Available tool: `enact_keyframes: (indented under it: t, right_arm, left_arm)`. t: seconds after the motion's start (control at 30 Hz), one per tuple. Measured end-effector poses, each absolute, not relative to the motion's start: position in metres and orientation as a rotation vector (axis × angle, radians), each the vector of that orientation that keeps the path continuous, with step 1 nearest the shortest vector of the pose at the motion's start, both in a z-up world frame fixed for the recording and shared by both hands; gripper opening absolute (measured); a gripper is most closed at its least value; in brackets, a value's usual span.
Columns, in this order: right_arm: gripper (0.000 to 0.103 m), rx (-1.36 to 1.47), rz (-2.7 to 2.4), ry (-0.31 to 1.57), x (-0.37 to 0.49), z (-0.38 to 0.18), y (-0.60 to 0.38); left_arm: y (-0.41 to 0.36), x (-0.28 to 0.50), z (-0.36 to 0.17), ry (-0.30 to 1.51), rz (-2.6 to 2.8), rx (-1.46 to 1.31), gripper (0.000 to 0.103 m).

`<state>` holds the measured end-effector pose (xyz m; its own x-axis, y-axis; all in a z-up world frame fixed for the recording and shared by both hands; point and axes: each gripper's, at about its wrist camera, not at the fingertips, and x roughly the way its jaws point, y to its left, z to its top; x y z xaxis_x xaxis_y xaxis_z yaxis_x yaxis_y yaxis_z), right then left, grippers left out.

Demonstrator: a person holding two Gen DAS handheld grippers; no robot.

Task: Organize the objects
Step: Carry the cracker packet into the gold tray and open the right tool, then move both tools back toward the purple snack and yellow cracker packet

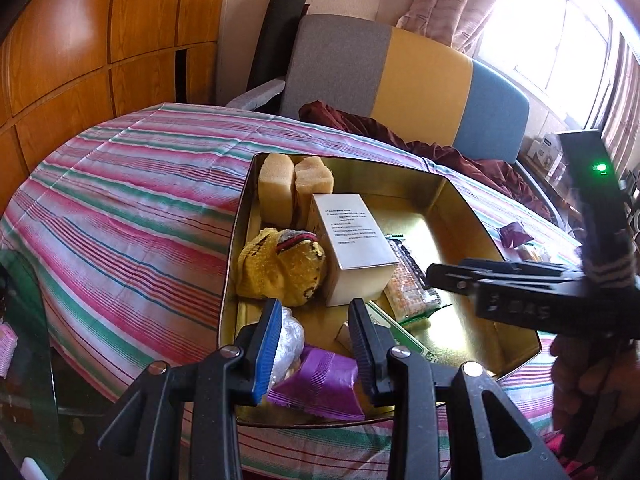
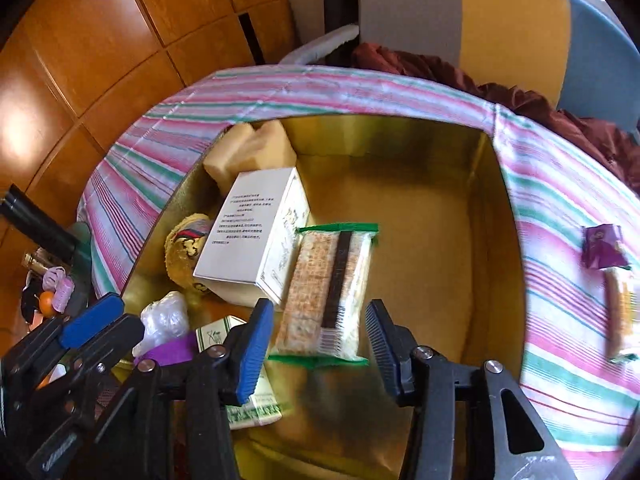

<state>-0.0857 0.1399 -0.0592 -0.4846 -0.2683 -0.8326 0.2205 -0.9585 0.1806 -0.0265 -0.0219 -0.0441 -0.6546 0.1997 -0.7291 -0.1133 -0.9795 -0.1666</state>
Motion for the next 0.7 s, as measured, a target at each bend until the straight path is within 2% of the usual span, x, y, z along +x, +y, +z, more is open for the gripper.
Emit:
enact_keyframes:
  t: [0.2,0.7]
  right_arm:
    - [0.068,1.339,-2.568,-0.088,-0.07,-0.038,0.17]
    - [0.077,1.344,-2.866,-0.189,-0.052,-0.004,0.324]
  left_arm:
    - [-0.008,-0.021,-0.041,-0.101,2.685,-1.196,0.034]
    - [0.041,-0.017,-0.032,0.061,2.606,-1.163,0.034]
